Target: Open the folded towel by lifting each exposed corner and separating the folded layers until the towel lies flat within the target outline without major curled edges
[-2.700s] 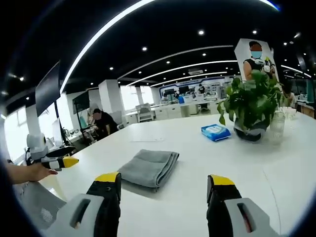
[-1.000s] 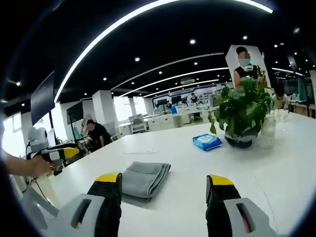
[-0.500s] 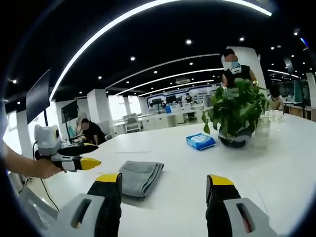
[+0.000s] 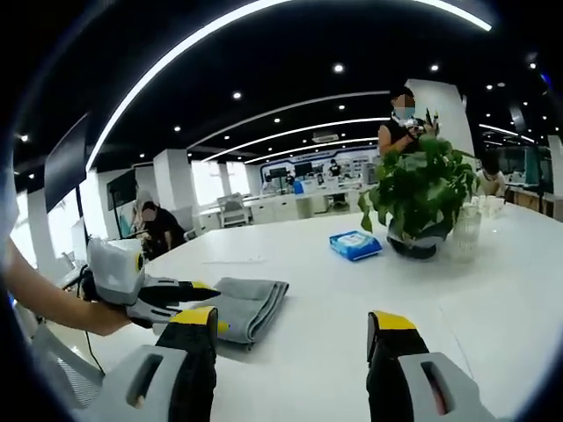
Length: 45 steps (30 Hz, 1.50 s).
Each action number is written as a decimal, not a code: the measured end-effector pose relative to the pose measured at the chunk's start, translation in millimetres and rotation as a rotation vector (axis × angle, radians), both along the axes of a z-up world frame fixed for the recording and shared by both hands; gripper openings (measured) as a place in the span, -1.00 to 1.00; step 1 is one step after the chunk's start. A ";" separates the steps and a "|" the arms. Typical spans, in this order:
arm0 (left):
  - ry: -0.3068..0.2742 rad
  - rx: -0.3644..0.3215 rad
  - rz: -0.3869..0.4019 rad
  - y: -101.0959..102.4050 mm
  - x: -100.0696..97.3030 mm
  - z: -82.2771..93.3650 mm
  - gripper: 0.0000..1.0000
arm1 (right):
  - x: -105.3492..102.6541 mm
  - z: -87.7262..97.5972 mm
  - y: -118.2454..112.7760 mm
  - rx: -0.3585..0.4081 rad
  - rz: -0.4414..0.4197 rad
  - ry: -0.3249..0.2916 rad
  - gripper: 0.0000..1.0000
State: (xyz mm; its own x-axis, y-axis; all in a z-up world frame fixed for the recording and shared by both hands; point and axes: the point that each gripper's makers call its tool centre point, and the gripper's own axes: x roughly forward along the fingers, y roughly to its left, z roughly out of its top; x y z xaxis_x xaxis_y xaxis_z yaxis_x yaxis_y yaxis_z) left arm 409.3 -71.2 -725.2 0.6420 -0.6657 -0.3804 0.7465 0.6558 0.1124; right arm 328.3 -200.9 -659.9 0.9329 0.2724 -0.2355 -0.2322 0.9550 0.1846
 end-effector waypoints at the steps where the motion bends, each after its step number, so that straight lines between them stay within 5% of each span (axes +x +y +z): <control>1: 0.005 0.007 -0.001 -1.6 0.2 -3.8 -0.08 | -0.2 0.7 -0.5 0.002 -0.003 -0.003 0.37; 14: 0.091 0.108 0.018 1.2 3.5 -49.8 -0.35 | -0.4 -2.9 1.0 -0.019 0.002 0.009 0.34; 30: 0.089 0.114 0.014 3.5 -4.2 -51.1 -0.73 | -1.9 -4.4 9.0 -0.036 0.041 0.014 0.28; 37: 0.136 0.075 0.040 7.0 -8.7 -48.8 -0.87 | -2.0 -4.7 11.1 -0.046 0.049 0.013 0.26; 45: 0.139 0.032 0.047 7.8 -17.7 -30.5 -0.91 | -2.5 -5.0 14.7 -0.066 0.064 0.012 0.26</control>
State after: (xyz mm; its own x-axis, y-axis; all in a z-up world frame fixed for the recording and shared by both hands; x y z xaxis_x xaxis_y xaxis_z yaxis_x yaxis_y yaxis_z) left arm 391.5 -63.4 -755.6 0.6119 -0.6226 -0.4879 0.7250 0.6880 0.0314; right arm 325.7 -186.2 -665.0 0.9109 0.3151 -0.2663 -0.2917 0.9484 0.1246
